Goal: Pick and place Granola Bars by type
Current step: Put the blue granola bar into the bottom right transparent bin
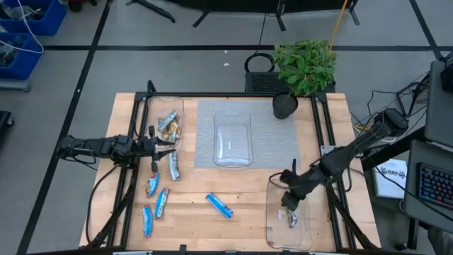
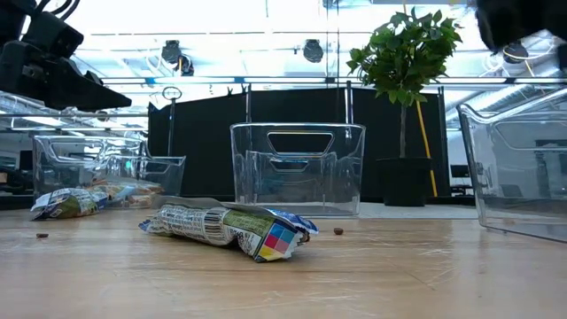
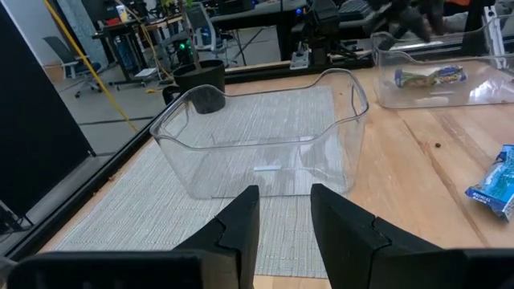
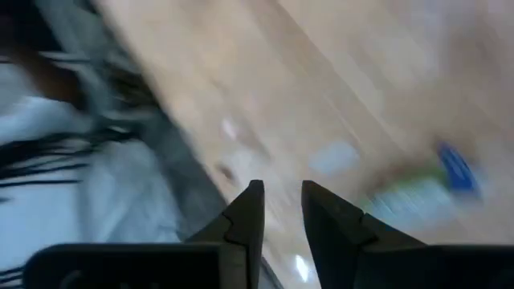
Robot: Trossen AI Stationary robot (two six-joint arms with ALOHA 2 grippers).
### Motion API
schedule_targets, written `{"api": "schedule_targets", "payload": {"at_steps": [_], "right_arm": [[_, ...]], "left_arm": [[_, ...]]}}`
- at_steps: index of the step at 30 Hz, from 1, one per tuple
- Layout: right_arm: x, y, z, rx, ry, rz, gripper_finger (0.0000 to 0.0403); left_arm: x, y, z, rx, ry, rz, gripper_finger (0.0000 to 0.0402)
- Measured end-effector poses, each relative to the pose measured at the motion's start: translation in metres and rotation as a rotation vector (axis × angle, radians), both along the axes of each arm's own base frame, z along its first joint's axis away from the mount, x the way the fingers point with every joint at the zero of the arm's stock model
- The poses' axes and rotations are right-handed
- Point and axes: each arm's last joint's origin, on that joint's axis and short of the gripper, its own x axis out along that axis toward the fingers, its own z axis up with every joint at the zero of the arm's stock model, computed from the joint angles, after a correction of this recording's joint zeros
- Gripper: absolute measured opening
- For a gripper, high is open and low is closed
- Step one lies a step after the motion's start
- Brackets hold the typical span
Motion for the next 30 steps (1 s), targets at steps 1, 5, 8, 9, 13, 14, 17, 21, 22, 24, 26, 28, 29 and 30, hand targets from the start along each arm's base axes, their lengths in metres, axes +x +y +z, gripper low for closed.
{"api": "schedule_targets", "payload": {"at_steps": [1,5,8,9,13,14,17,21,22,24,26,28,29,30], "right_arm": [[0.002,-0.001,0.005,-0.016,-0.078,0.01,0.0078],[0.003,-0.006,0.027,-0.142,-0.387,0.112,0.0068],[-0.008,-0.015,0.045,-0.312,-0.574,0.192,0.0057],[-0.014,-0.019,0.051,-0.382,-0.629,0.205,0.0053],[-0.04,-0.038,0.068,-0.636,-0.798,0.203,0.0037],[-0.047,-0.043,0.067,-0.689,-0.826,0.193,0.0034],[-0.066,-0.062,0.057,-0.83,-0.862,0.13,0.0027],[-0.089,-0.086,0.033,-0.967,-0.879,-0.041,0.0023],[-0.093,-0.09,0.029,-0.987,-0.89,-0.085,0.0022],[-0.101,-0.099,0.024,-1.029,-0.913,-0.142,0.0023],[-0.107,-0.106,0.018,-1.075,-0.922,-0.183,0.0022],[-0.111,-0.111,0.013,-1.139,-0.923,-0.234,0.0022],[-0.113,-0.114,0.011,-1.167,-0.923,-0.261,0.0022],[-0.114,-0.116,0.009,-1.187,-0.924,-0.279,0.0022]], "left_arm": [[0.0,0.0,0.0,0.0,0.0,0.0,0.012],[0.0,0.0,0.0,0.0,-0.001,0.0,0.012],[0.0,0.0,0.0,0.01,-0.001,-0.002,0.012],[0.0,0.0,0.0,0.013,-0.002,-0.002,0.012],[0.0,0.0,0.001,0.014,-0.004,-0.002,0.012],[0.0,0.0,0.001,0.014,-0.004,-0.003,0.012],[0.0,0.0,0.001,0.008,-0.005,-0.002,0.012],[0.0,0.0,0.001,-0.002,-0.007,0.001,0.012],[0.0,0.0,0.001,-0.002,-0.007,0.0,0.012],[0.0,0.0,0.001,-0.009,-0.008,0.002,0.012],[0.0,0.0,0.001,-0.017,-0.01,0.003,0.012],[0.0,0.0,0.001,-0.028,-0.012,0.005,0.012],[0.0,0.0,0.001,-0.033,-0.012,0.006,0.012],[0.0,0.0,0.001,-0.036,-0.013,0.006,0.012]]}}
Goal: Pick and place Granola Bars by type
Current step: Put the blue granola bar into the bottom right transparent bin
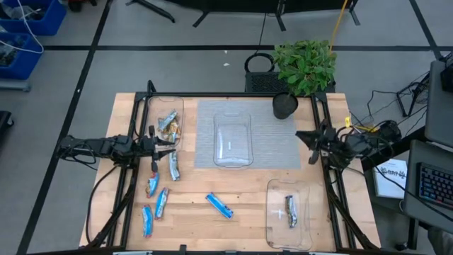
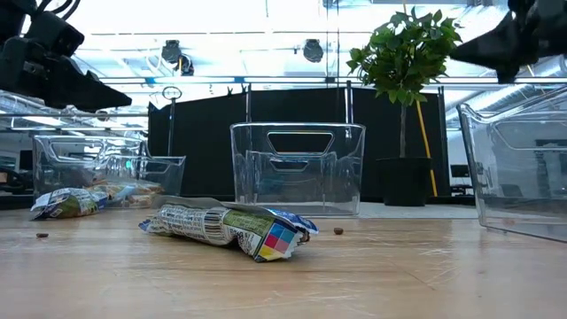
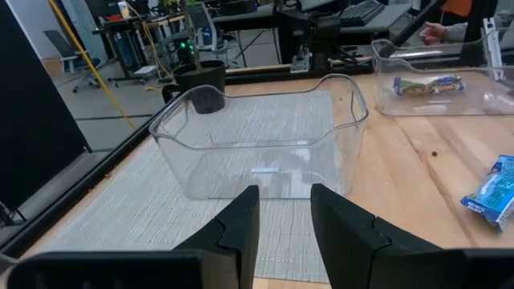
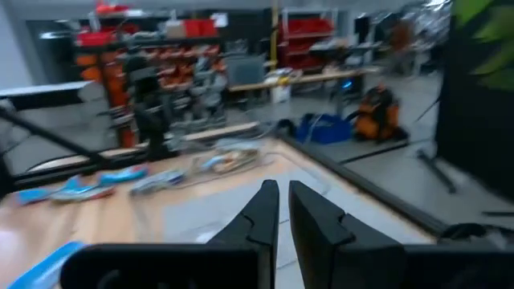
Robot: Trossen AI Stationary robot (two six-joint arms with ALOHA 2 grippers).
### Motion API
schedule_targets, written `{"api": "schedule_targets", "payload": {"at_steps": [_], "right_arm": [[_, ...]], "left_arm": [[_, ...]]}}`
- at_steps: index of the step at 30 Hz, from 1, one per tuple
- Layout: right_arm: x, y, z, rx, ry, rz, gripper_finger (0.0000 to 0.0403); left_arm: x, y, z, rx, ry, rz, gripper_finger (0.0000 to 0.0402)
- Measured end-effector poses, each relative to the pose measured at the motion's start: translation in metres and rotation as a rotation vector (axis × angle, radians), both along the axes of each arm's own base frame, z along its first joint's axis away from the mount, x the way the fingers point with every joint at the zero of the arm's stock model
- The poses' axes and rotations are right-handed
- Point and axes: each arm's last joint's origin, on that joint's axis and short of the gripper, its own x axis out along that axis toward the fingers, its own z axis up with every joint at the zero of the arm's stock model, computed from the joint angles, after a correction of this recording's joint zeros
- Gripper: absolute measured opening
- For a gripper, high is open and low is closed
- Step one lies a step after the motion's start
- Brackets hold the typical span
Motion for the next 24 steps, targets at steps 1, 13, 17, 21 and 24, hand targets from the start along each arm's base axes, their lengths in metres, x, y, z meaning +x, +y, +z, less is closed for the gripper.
{"api": "schedule_targets", "payload": {"at_steps": [1,13,17,21,24], "right_arm": [[-0.001,-0.002,-0.002,-0.01,-0.004,-0.019,0.0022],[0.007,-0.012,-0.02,-0.078,0.017,-0.032,0.0016],[0.016,-0.015,-0.036,-0.071,-0.005,0.027,0.0009],[0.022,-0.02,-0.053,-0.053,-0.02,0.049,0.0002],[0.023,-0.023,-0.053,-0.048,-0.067,0.073,0.0001]], "left_arm": [[0.0,0.0,0.0,-0.004,-0.001,0.001,0.012],[0.0,0.001,0.003,-0.022,-0.033,0.056,0.012],[0.001,0.001,0.005,-0.027,-0.061,0.054,0.012],[0.001,0.001,0.006,-0.029,-0.073,0.054,0.012],[0.001,0.001,0.008,-0.05,-0.088,0.037,0.012]]}}
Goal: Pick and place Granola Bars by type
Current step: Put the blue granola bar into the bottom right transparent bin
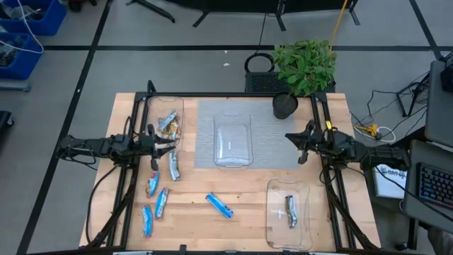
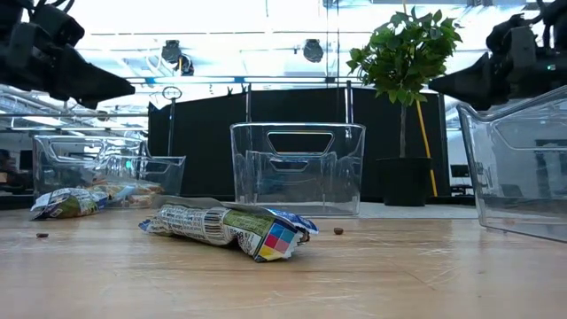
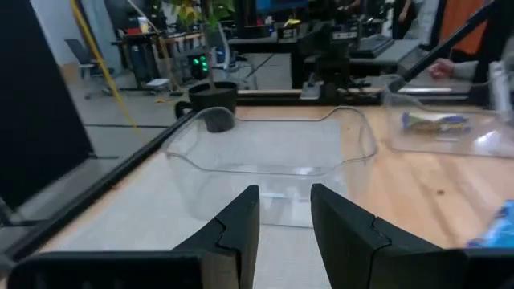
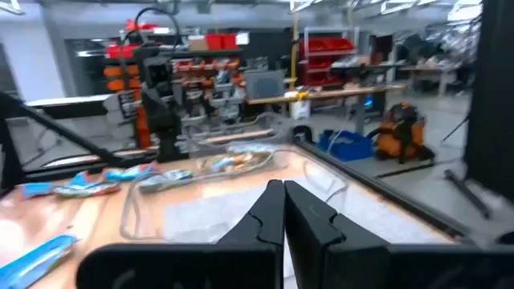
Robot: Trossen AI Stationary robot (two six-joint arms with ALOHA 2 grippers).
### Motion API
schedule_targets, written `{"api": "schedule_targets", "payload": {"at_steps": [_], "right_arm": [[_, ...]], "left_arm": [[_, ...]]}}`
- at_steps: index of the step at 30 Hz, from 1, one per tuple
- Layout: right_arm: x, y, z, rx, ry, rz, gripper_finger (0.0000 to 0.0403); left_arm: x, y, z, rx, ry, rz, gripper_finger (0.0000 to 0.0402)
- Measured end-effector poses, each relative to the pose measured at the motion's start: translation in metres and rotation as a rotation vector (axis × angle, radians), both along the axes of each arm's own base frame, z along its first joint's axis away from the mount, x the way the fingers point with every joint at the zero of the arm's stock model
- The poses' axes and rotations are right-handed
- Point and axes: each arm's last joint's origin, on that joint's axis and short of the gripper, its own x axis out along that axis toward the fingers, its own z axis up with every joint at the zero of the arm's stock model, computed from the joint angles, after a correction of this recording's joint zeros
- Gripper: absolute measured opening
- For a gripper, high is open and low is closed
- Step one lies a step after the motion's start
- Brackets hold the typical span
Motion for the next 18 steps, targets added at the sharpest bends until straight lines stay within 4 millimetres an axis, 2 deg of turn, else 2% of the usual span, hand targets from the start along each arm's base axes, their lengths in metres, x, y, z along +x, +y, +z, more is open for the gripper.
{"api": "schedule_targets", "payload": {"at_steps": [7,13,18], "right_arm": [[0.0,-0.002,0.002,-0.024,-0.022,0.061,0.0],[0.0,-0.002,0.0,-0.006,-0.005,0.064,0.0002],[0.001,-0.001,-0.003,0.029,0.014,0.067,0.0003]], "left_arm": [[0.005,-0.005,0.002,-0.05,-0.011,-0.136,0.012],[0.018,-0.006,-0.003,-0.096,0.061,-0.118,0.012],[0.028,-0.007,-0.015,-0.248,0.195,-0.049,0.012]]}}
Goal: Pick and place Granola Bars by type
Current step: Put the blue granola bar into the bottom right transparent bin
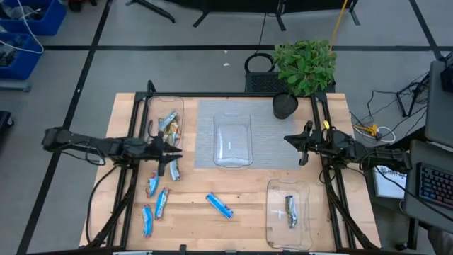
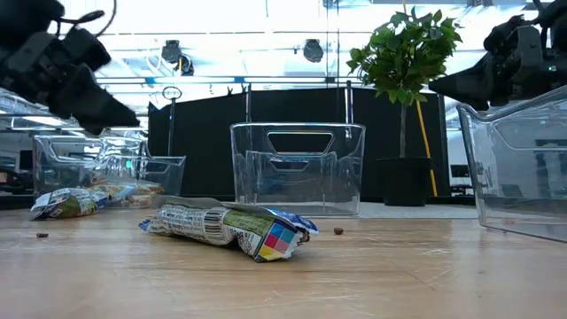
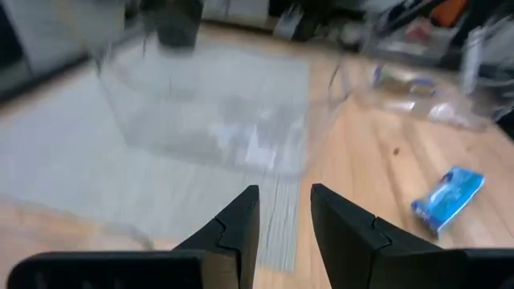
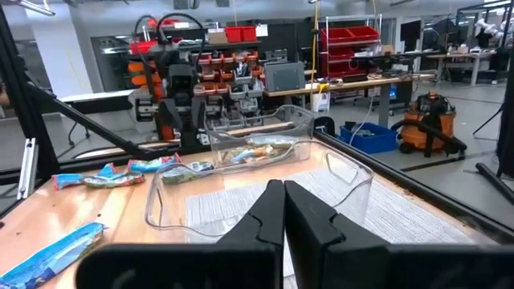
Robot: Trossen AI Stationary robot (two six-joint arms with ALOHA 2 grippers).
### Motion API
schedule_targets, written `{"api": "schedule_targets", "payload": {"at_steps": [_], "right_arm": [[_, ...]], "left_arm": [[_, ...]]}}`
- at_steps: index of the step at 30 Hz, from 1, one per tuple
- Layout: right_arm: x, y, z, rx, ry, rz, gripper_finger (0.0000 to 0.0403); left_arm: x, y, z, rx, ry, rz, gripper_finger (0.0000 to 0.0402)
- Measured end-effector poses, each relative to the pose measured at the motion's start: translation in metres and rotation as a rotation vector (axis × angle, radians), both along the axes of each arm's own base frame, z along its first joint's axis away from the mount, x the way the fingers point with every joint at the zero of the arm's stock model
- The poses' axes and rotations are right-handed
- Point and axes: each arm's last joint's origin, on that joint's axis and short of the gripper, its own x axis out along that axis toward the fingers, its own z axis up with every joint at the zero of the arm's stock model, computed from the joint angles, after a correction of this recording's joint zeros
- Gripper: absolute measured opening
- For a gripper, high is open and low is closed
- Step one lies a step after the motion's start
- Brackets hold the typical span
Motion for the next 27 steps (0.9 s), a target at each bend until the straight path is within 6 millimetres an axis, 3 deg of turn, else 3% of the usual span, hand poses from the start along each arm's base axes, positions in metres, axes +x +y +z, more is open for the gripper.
{"api": "schedule_targets", "payload": {"at_steps": [3,9,15,18,27], "right_arm": [[0.0,0.0,-0.001,-0.007,0.008,0.0,0.0002],[0.0,0.0,-0.001,-0.02,0.016,0.0,0.0002],[0.0,0.0,-0.002,-0.019,0.022,0.0,0.0001],[0.0,0.0,-0.002,-0.019,0.026,0.0,0.0004],[0.0,0.0,-0.003,-0.019,0.025,0.0,0.0003]], "left_arm": [[0.007,-0.002,0.004,-0.094,0.109,0.023,0.012],[0.025,-0.02,0.035,-0.264,0.373,-0.02,0.012],[0.041,-0.039,0.062,-0.602,0.649,0.166,0.012],[0.047,-0.046,0.061,-0.72,0.707,0.29,0.012],[0.053,-0.049,0.03,-0.886,0.878,0.7,0.012]]}}
